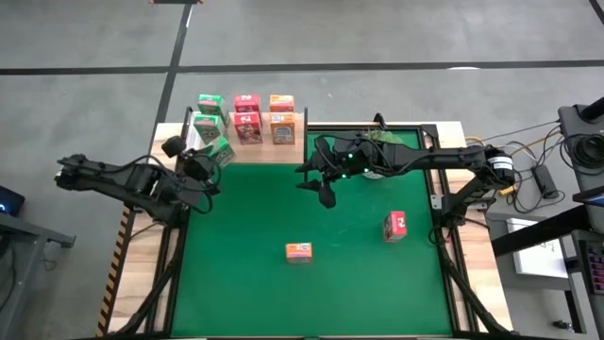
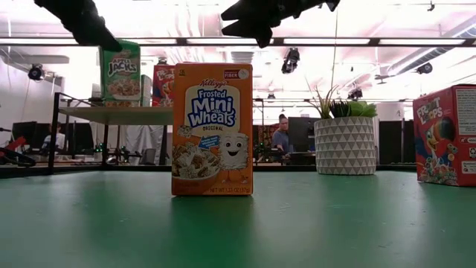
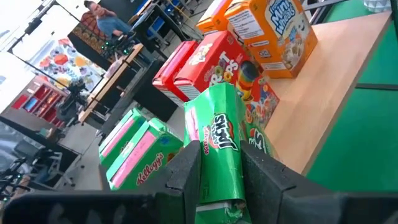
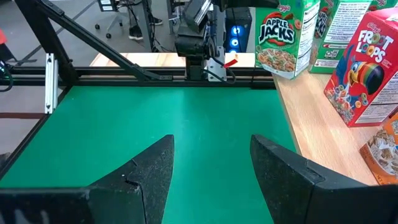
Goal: Stack cereal on shelf
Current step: Put the green cereal box on the shelf aligned with other green cereal boxes
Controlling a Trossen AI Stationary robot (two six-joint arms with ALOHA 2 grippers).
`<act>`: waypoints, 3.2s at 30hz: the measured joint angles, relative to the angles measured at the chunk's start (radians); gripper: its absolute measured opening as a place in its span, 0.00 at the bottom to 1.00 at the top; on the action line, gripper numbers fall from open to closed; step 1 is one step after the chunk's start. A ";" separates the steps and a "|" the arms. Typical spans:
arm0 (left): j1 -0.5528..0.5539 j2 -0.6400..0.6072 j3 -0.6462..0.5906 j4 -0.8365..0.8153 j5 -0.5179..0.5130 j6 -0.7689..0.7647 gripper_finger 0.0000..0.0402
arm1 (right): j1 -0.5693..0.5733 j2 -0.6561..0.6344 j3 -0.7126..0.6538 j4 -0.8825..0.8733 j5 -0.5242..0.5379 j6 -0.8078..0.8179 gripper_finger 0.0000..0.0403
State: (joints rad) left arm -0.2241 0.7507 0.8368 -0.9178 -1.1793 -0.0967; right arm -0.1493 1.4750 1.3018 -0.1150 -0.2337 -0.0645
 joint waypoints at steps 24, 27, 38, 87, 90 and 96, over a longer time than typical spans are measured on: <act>0.086 0.039 0.000 0.009 0.018 -0.033 0.30 | 0.000 0.000 0.000 -0.008 0.000 0.000 0.50; 0.094 0.039 0.000 0.010 0.016 -0.035 0.34 | 0.000 0.000 0.000 -0.008 0.000 0.000 0.50; 0.129 0.039 0.000 0.009 0.009 -0.010 0.41 | 0.000 0.000 0.000 -0.014 0.000 0.001 0.50; 0.029 0.197 0.371 -0.262 0.371 -0.132 0.37 | 0.000 0.000 0.000 -0.046 0.000 -0.012 0.50; -0.001 0.246 0.363 -0.385 0.425 -0.291 0.32 | 0.000 0.000 0.000 -0.054 0.000 -0.023 0.50; -0.019 0.332 0.255 -0.497 0.434 -0.453 0.18 | 0.000 0.000 0.000 -0.059 0.000 -0.042 0.50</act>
State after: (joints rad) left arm -0.2435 1.0824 1.0916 -1.4149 -0.7454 -0.5495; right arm -0.1490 1.4754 1.3014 -0.1742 -0.2340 -0.1062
